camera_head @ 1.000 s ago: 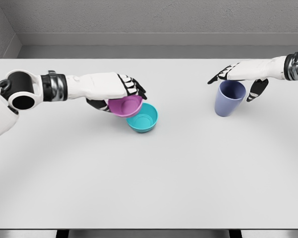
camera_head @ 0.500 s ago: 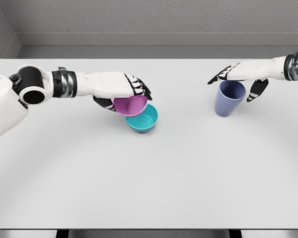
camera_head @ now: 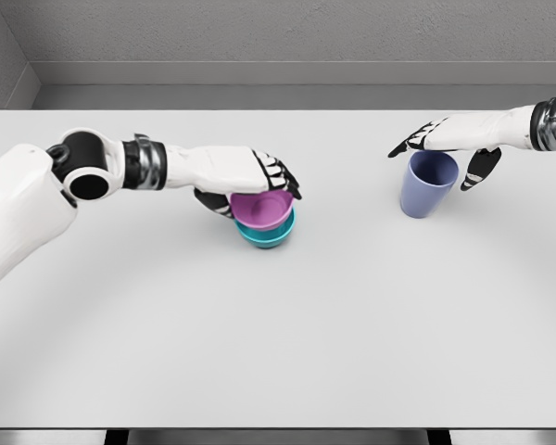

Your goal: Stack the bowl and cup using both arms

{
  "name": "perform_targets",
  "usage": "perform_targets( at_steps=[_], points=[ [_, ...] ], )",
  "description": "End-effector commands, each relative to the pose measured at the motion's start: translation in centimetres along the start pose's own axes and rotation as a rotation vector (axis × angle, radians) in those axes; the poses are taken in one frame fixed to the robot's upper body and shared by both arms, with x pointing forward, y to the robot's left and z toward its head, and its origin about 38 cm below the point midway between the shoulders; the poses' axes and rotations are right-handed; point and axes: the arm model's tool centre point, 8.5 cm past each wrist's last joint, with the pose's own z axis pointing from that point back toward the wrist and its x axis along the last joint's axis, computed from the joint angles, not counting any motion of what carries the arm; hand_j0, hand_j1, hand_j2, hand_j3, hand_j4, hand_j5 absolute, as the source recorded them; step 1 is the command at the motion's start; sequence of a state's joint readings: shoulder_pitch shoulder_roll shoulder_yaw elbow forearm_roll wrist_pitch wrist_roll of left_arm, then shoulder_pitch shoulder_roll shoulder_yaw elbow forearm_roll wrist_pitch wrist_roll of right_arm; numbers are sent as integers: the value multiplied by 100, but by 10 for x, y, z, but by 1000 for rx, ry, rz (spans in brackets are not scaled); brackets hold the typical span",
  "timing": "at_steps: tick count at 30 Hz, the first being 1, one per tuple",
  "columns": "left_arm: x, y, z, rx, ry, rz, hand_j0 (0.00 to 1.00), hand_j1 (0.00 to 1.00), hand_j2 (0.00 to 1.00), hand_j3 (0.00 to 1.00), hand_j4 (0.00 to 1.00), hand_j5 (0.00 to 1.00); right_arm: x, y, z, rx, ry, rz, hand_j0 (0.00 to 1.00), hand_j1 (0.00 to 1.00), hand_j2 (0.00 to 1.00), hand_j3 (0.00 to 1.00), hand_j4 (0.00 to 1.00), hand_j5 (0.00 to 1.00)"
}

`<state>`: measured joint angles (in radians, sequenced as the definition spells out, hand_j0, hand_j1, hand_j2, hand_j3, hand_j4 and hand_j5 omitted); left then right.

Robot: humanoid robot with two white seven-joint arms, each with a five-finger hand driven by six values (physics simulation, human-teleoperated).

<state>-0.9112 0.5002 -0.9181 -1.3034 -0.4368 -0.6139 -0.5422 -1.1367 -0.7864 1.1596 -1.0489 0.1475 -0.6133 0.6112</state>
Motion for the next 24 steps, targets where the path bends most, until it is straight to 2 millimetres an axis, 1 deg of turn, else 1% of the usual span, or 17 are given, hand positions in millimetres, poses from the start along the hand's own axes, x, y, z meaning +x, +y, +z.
perform_targets(
  at_steps=[1,2,3,6,8,9,10,13,21,23,24],
  points=[
    [0,-2,-2,-1,-2,9,65,65,65,65,65,65,-1,0,1,-4,1,-6,100,100,100,100,100,100],
    [0,-2,-2,-1,-2,9,65,65,65,65,65,65,-1,0,1,-4,1,-6,100,100,100,100,100,100],
    [0,-2,-2,-1,-2,9,68,68,68,68,68,68,-1,0,1,-4,1,-6,100,100,100,100,100,100],
    [-2,-3,-1,-4,5,14,68,68,68,68,68,68,-1,0,1,-4,2,-7,100,100,100,100,100,100],
    [-2,-3,-1,-3,6,13,75,75,75,75,75,75,-1,0,1,-4,2,-7,100,100,100,100,100,100],
    [-2,-3,-1,-3,5,14,85,85,85,85,85,85,-1,0,0,-4,2,-7,100,100,100,100,100,100],
    [-3,-3,-1,-2,7,14,91,91,91,91,91,91,-1,0,0,-4,2,-7,100,100,100,100,100,100],
    [-3,-2,-1,2,7,15,99,99,99,99,99,99,-1,0,0,-4,1,-6,100,100,100,100,100,100],
    [-3,-2,1,10,8,19,100,100,100,100,100,100,-1,-1,0,-4,1,-7,100,100,100,100,100,100],
    [-8,5,10,26,20,16,100,100,100,100,100,100,-1,-1,0,-4,1,-7,100,100,100,100,100,100],
    [-15,3,29,24,50,19,100,100,100,100,100,100,0,-1,-1,-5,0,-8,100,100,100,100,100,100]
  ],
)
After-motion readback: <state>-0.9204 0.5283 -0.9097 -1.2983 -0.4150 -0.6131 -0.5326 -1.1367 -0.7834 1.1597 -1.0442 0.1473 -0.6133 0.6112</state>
